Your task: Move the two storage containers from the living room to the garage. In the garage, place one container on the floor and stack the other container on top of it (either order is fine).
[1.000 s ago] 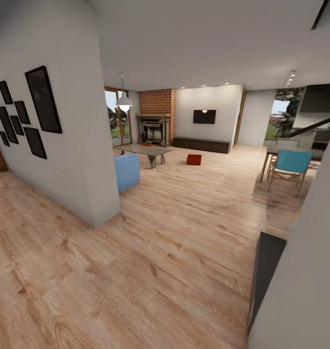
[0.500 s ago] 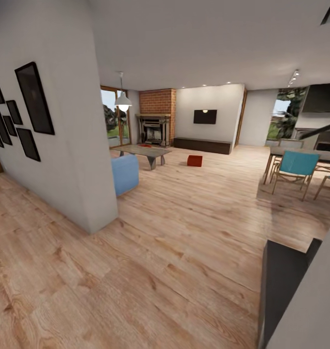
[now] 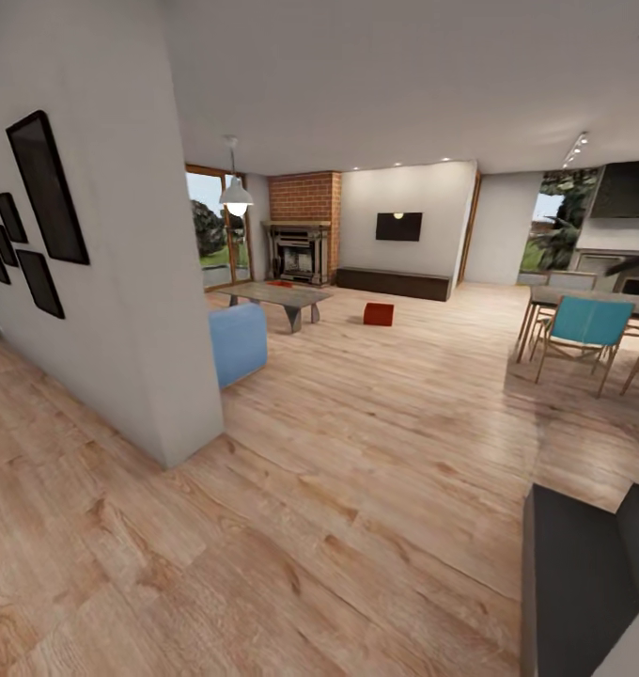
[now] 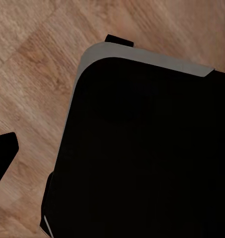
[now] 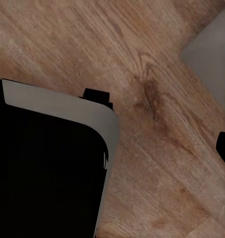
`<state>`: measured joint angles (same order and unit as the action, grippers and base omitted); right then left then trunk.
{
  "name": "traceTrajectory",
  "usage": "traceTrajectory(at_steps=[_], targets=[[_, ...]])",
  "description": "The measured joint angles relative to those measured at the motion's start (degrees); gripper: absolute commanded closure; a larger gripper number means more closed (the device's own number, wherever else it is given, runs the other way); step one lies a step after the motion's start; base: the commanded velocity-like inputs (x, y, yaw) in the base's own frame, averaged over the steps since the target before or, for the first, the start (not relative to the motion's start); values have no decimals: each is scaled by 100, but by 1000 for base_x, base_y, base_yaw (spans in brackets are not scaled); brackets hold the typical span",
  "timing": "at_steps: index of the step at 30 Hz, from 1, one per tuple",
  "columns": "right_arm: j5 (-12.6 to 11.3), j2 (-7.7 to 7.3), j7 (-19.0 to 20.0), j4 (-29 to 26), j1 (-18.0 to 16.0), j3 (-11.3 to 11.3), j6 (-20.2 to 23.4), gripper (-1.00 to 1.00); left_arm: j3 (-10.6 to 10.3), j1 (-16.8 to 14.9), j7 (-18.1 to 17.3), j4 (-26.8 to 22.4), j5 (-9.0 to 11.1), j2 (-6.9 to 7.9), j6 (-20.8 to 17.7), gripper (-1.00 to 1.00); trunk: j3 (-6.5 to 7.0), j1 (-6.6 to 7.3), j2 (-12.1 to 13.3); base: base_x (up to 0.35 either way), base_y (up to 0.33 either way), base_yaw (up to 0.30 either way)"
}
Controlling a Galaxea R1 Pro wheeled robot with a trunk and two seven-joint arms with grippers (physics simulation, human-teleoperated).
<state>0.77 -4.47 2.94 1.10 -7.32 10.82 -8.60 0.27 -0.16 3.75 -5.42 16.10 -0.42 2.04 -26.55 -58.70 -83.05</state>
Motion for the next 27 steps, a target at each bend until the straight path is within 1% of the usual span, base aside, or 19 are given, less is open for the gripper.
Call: traceTrajectory(at_steps=[27], targets=[[4, 6, 0, -1, 0, 1, 0, -100, 0, 0, 2, -2, -9, 0, 1, -100, 0, 0, 0, 323, 0, 0]])
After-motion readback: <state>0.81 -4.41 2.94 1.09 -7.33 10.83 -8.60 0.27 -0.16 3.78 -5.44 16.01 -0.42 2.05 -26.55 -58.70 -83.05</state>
